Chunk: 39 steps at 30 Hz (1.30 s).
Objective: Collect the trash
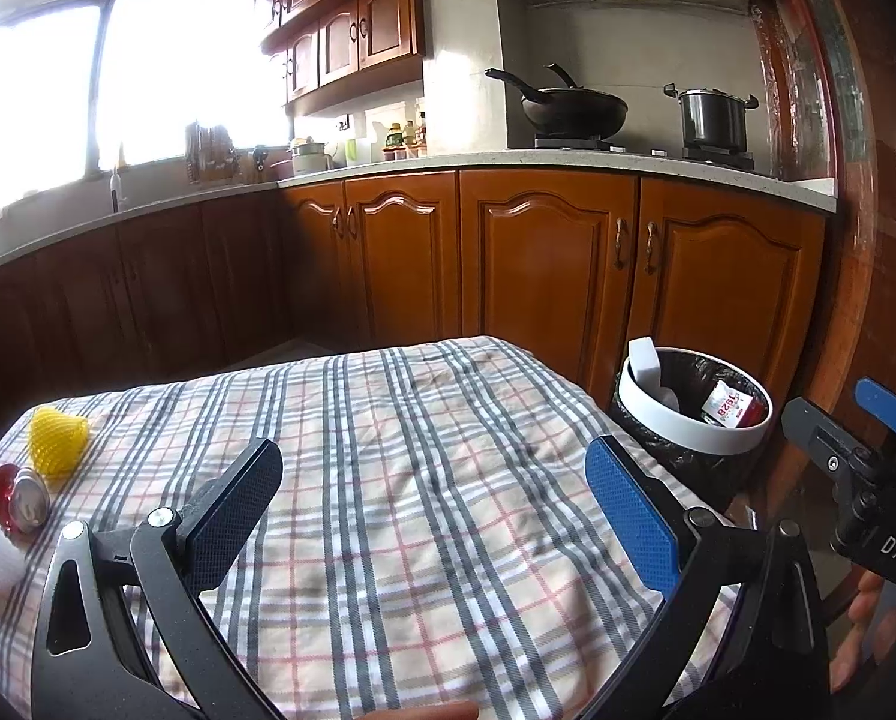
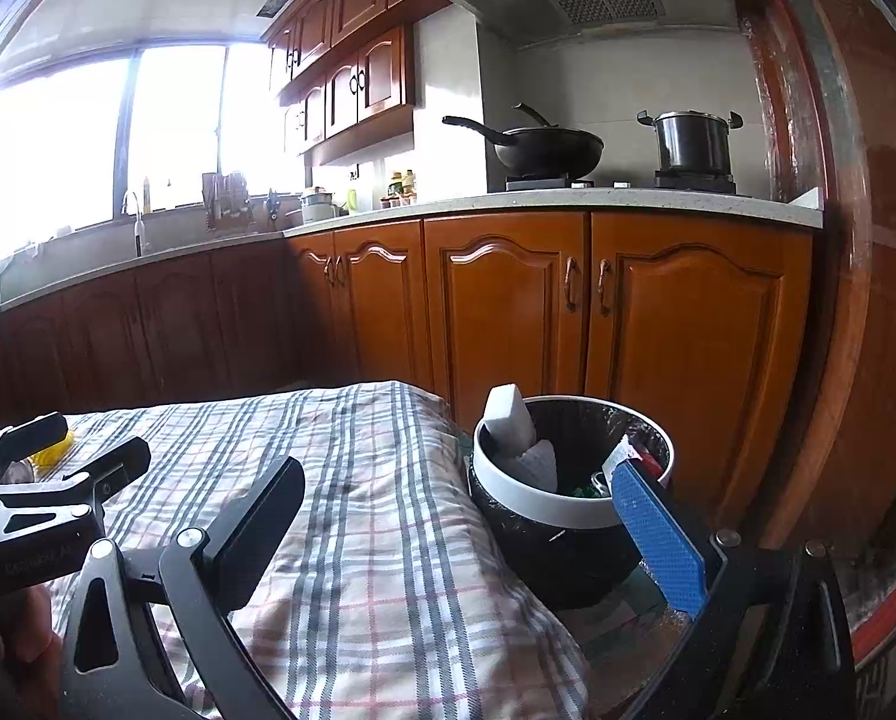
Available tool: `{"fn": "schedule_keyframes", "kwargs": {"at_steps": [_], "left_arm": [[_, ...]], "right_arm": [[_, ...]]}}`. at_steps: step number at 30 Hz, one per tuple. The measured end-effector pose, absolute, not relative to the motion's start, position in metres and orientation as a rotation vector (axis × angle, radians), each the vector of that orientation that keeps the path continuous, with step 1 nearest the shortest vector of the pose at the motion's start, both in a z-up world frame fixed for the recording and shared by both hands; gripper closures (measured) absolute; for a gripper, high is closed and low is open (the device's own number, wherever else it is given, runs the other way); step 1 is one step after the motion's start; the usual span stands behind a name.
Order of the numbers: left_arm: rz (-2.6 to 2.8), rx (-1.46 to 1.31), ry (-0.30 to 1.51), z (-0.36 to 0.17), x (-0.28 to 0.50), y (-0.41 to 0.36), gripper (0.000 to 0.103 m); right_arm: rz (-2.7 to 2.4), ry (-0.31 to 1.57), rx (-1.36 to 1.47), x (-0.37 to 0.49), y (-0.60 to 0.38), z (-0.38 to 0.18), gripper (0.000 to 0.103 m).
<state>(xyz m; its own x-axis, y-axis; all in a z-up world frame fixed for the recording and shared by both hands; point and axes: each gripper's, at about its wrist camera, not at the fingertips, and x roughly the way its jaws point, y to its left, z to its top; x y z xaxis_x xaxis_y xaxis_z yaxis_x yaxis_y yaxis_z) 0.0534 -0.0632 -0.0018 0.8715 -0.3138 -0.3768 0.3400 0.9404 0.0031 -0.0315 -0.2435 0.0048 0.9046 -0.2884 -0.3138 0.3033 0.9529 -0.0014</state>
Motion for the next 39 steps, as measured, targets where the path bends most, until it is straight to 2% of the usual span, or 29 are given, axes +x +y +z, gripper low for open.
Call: {"fn": "schedule_keyframes", "kwargs": {"at_steps": [39], "left_arm": [[-0.343,0.089,0.375,0.0028,0.0501,-0.0673,0.0]], "right_arm": [[-0.288,0.308,0.076,-0.0327,-0.2447,0.0084,0.0]]}}
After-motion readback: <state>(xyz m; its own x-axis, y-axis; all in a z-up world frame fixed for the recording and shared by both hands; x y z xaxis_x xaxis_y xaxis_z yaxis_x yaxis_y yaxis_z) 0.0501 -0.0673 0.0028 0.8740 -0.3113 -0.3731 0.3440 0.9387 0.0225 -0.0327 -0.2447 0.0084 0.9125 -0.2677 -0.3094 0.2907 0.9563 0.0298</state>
